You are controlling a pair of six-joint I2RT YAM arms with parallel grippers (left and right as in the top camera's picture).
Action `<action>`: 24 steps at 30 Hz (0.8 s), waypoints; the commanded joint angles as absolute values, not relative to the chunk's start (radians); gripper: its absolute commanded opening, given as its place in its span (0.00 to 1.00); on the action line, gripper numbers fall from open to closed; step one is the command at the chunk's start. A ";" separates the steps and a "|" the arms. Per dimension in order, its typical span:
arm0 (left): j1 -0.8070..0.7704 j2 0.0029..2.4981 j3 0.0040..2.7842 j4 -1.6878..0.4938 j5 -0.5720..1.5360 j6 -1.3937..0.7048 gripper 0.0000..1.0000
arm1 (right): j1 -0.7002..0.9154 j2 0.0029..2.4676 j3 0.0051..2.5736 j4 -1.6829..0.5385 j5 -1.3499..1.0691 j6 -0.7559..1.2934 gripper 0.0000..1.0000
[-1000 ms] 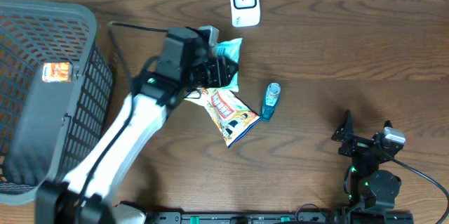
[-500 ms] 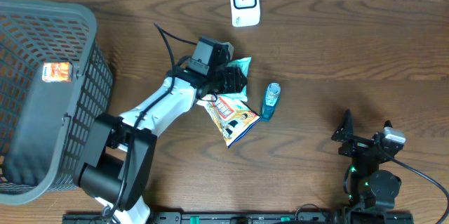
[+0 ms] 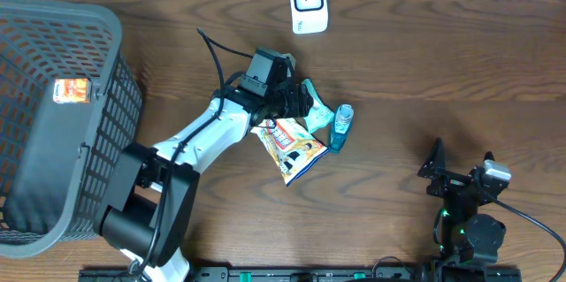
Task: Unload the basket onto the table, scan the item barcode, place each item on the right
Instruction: 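Release the wipes pack onto the table beside the bottle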
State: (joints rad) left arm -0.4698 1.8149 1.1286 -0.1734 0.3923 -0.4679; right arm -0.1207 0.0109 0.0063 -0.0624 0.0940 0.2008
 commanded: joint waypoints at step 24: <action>-0.125 0.854 1.192 -0.525 -0.173 -0.307 0.97 | -0.125 0.006 0.006 -0.065 0.096 0.193 0.99</action>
State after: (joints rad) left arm -0.2104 0.8829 1.1362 -0.5030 -0.0822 -0.3225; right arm -0.1204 0.0109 0.0063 -0.0624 0.0940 0.2008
